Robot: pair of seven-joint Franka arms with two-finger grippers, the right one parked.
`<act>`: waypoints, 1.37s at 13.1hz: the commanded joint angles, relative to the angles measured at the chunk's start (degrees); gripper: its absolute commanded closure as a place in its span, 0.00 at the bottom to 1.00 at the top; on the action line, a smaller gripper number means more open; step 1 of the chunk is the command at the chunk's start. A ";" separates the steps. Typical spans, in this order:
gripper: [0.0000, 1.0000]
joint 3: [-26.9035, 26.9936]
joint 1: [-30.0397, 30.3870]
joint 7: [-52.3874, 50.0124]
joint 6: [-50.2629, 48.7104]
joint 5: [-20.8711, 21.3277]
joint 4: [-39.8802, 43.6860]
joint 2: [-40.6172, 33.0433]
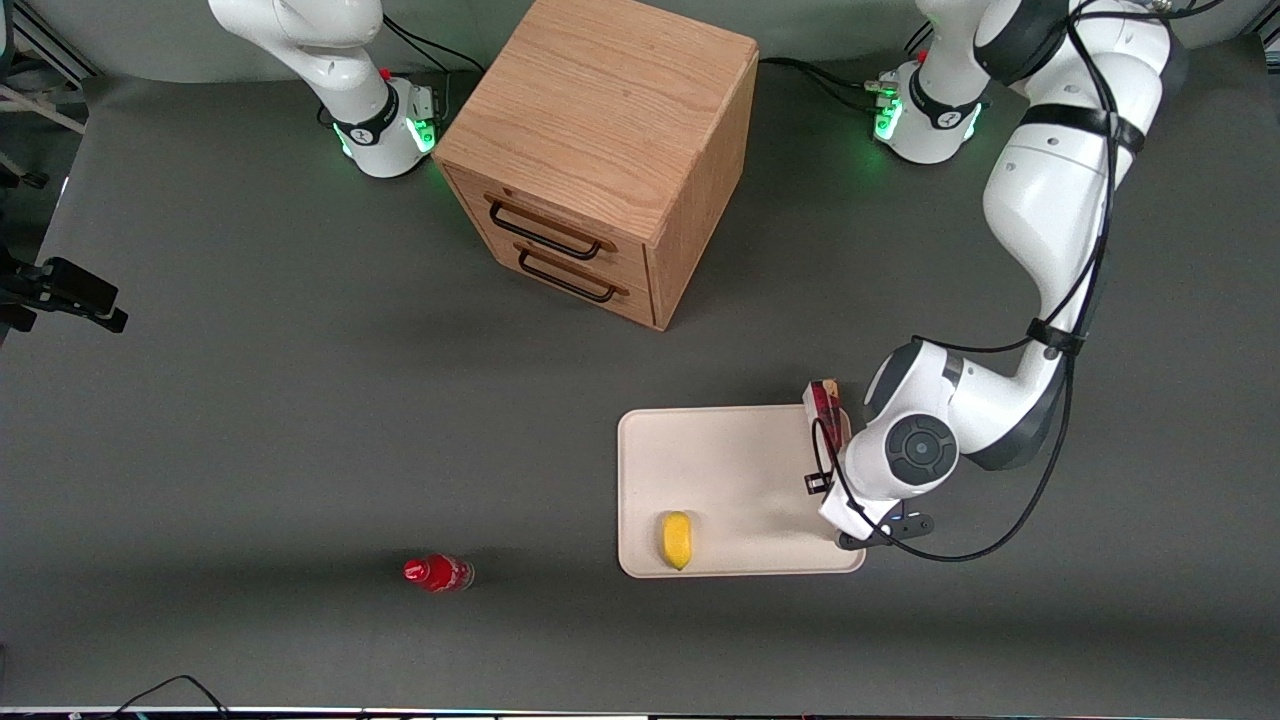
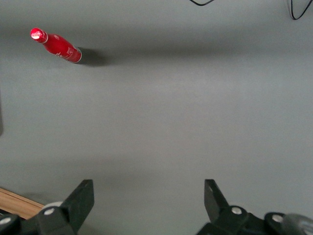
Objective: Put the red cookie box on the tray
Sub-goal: 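Carry the box over the white tray and lower it onto the tray, then open the left gripper and withdraw it from the box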
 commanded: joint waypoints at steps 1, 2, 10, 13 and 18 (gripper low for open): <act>0.95 -0.08 -1.04 -1.37 0.88 2.76 3.40 2.43; 0.01 0.01 -1.04 -1.37 0.70 3.29 3.23 2.43; 0.00 -0.25 1.77 0.82 -18.61 -3.03 8.50 -4.68; 0.00 0.62 4.84 7.11 -28.96 -8.46 7.98 -14.66; 0.00 14.58 5.29 31.37 -48.15 -15.78 4.56 -32.70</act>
